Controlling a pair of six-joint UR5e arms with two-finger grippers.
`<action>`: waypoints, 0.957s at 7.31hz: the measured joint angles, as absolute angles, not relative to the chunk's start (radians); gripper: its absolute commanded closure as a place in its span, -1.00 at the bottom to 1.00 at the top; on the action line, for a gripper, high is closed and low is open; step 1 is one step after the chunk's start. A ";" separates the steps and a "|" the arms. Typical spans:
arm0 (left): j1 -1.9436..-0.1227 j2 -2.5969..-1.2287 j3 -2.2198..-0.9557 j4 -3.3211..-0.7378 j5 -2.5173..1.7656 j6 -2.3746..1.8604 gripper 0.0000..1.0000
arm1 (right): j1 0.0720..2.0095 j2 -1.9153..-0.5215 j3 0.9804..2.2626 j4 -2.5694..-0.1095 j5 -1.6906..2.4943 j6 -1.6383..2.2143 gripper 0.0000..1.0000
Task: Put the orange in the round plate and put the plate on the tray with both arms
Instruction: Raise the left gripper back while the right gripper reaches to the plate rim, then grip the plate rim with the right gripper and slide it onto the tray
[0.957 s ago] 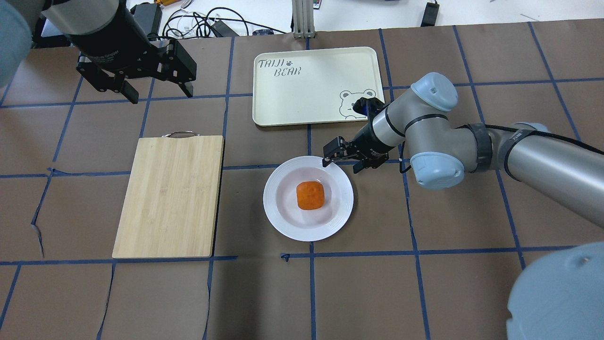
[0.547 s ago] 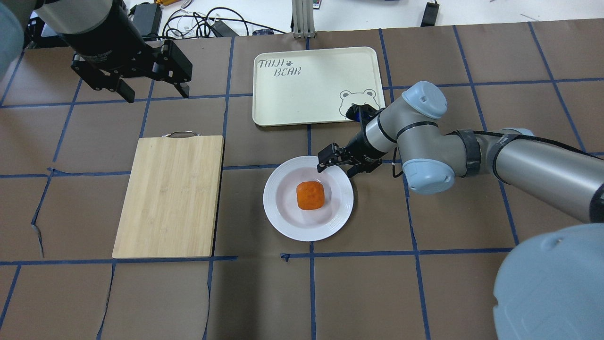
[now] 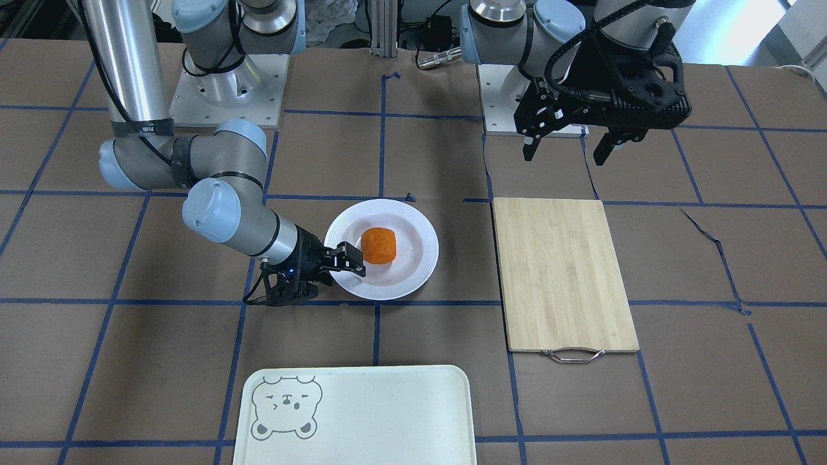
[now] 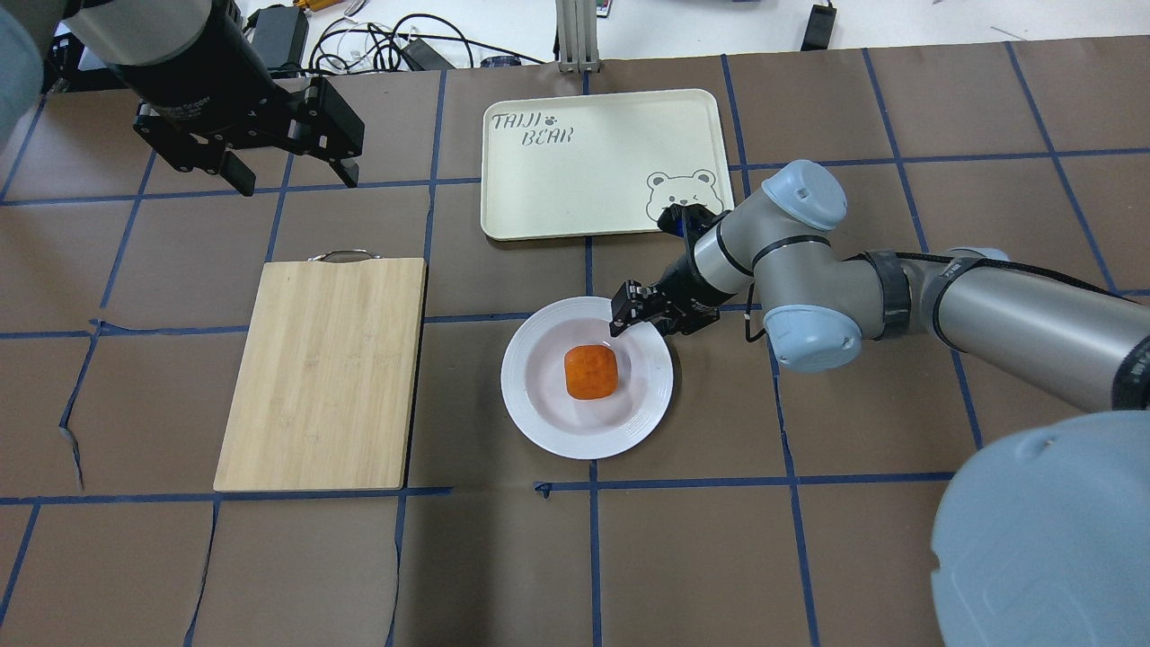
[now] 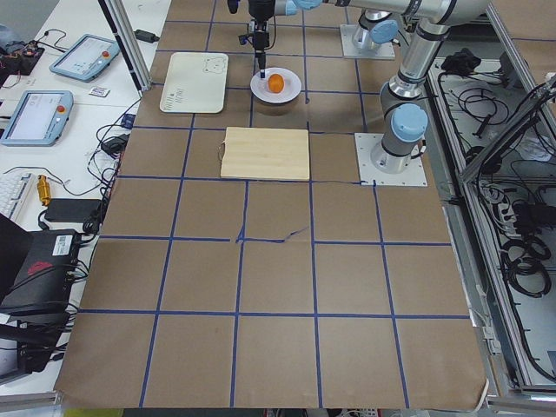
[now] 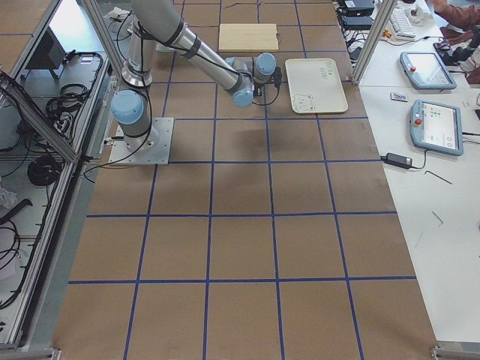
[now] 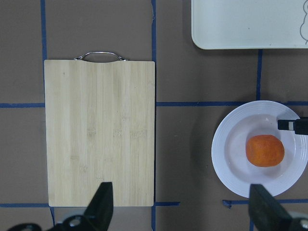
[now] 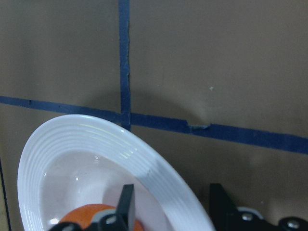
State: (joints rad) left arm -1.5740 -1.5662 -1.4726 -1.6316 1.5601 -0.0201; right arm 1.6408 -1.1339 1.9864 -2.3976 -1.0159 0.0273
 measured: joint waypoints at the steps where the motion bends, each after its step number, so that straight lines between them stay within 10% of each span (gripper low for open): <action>1: -1.574 -1.566 -1.473 -1.631 1.560 -0.020 -1.00 | 1.642 -1.134 1.987 -2.395 -1.016 0.029 0.31; 4: -1.574 -1.565 -1.472 -1.631 1.560 -0.020 -1.00 | 1.645 -1.136 1.991 -2.393 -1.016 0.035 0.95; 7: -1.573 -1.565 -1.472 -1.631 1.560 -0.020 -1.00 | 1.644 -1.145 1.988 -2.390 -1.010 0.036 1.00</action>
State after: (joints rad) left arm -1.5734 -1.5647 -1.4718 -1.6306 1.5597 -0.0199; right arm 1.6440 -1.1450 1.9879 -2.3900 -1.0095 0.0357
